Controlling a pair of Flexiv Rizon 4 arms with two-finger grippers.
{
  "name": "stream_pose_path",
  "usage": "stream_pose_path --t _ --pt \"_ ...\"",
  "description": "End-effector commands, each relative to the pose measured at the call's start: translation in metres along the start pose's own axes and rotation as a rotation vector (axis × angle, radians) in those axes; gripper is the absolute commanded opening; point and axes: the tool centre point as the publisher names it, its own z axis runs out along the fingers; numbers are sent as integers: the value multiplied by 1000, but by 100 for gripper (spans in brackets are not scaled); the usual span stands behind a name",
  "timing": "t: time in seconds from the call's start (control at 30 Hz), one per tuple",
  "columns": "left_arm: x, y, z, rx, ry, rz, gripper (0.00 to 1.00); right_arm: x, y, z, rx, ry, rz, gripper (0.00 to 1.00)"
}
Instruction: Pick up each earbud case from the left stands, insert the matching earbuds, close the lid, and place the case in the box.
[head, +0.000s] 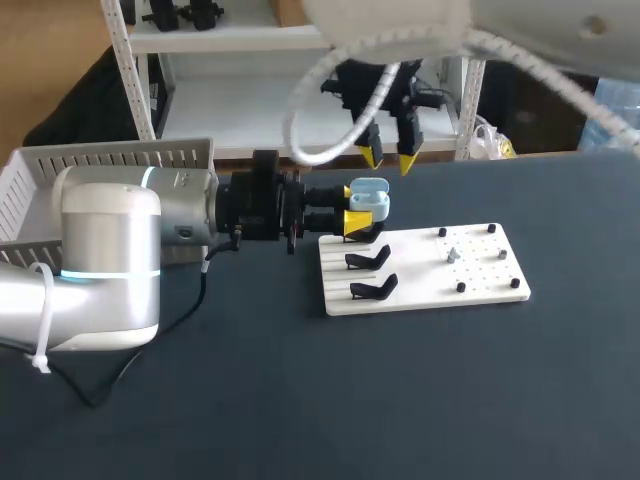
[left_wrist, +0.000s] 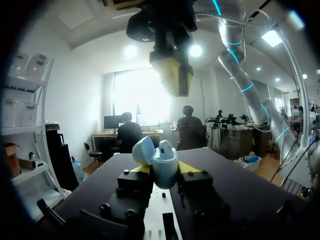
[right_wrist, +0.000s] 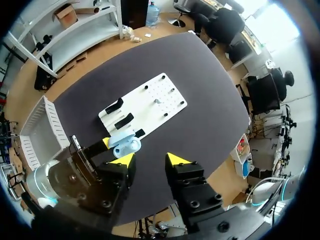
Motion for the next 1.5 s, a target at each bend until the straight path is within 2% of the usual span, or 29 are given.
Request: stream_pose_path --t 0.03,0.1,0.3,0.4,0.57,0.7,0.83,0.97,1.1,1.37,1.5 --pt "1 0 0 -1 -3 2 0 -15 -55 3 -263 -10 -46 40" --pt "1 0 0 -1 -3 2 0 -23 -64 4 -283 -20 -61 45" --pt "1 0 0 -1 -3 2 0 -40 -77 18 -322 2 -77 45" --pt "1 0 0 -1 -3 2 0 -44 -76 32 -332 21 -76 49" --pt "1 0 0 -1 -3 2 0 -48 -72 61 -376 13 -92 48" --pt "1 0 0 -1 -3 2 0 -43 -64 82 -404 -11 -146 48" --pt "1 0 0 -1 -3 2 0 -37 -55 106 -396 -55 -190 47" --pt "1 0 0 -1 -3 2 0 -41 -54 133 -356 -86 -178 45" --pt "1 0 0 -1 -3 2 0 -52 -58 156 -347 -62 -121 46" --pt "1 0 0 -1 -3 2 0 -53 -54 182 -335 -11 -97 53" --pt "1 0 0 -1 -3 2 0 -59 -49 192 -323 14 -62 50"
